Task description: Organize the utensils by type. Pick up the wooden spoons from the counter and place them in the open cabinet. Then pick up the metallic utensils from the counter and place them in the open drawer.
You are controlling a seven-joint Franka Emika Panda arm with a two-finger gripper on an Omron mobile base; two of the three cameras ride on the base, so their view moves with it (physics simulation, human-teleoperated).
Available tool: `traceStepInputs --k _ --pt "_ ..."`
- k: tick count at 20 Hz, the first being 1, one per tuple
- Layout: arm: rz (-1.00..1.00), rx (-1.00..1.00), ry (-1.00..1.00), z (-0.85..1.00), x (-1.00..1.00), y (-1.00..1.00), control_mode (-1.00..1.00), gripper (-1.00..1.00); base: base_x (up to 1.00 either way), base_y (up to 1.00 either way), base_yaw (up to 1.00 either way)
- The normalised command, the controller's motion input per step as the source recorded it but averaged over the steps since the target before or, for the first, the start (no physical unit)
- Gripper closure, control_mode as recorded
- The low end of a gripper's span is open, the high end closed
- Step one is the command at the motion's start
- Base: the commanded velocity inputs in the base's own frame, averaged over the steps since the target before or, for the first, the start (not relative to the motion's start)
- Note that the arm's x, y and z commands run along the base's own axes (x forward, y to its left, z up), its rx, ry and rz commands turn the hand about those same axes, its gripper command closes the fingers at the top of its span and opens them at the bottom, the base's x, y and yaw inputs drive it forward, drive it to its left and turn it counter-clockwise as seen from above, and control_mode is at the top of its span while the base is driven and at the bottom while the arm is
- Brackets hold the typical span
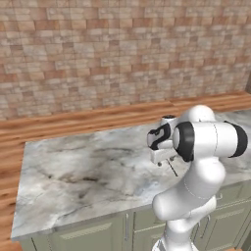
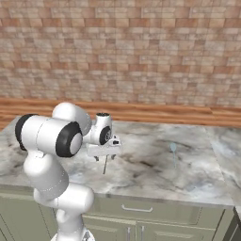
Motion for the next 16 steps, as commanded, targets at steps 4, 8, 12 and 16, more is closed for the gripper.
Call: traceStepInputs --k 4,8,12,16 --pt "0.00 0.00 0.00 -0.73 -0.23 -0.08 -1.00 1.00 0.00 0.00 0.00" --pt "0.00 0.00 -0.03 -0.73 -0.30 -0.01 -1.00 1.00 0.00 0.00 0.00" --pt "0.00 -0.01 -0.07 -0.67 -0.24 0.00 -1.00 1.00 0.00 0.00 0.00" --pt "0.00 -0.04 -0.01 -0.47 -0.10 0.00 -1.00 1.00 0.00 0.00 0.00"
